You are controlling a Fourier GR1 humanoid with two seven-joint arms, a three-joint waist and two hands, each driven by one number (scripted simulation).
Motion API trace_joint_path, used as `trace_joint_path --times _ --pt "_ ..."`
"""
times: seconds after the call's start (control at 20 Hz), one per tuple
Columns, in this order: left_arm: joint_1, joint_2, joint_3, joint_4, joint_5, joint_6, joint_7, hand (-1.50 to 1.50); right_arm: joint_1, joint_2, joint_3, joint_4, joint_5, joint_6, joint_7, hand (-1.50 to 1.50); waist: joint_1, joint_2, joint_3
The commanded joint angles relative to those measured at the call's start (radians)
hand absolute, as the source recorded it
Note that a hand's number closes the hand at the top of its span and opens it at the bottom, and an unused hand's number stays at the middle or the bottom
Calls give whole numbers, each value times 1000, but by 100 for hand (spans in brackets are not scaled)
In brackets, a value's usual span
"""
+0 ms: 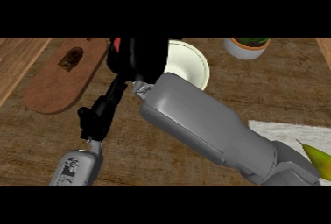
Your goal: Pick the bell pepper from the placemat and place it in the bowl
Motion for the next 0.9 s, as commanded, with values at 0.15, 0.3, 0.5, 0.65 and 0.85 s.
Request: trace_joint_path --times 0.15,0.3,0.5,0.65,0.85 --pt "-1 -12 -8 13 -4 1 -29 0 -228 3 10 191 -24 -8 244 150 3 18 2" --pt "-26 1 19 24 1 5 -16 0 -292 3 40 291 -20 87 281 150 -17 16 2" --pt "-44 -1 26 24 -5 19 -9 0 -288 3 96 394 -40 157 268 150 -36 19 3" --pt "7 16 32 -31 10 8 3 0 -326 3 76 474 -63 172 237 150 -36 17 5" --pt "8 31 51 -22 7 12 -2 0 -269 3 106 491 -82 95 237 150 -51 18 6"
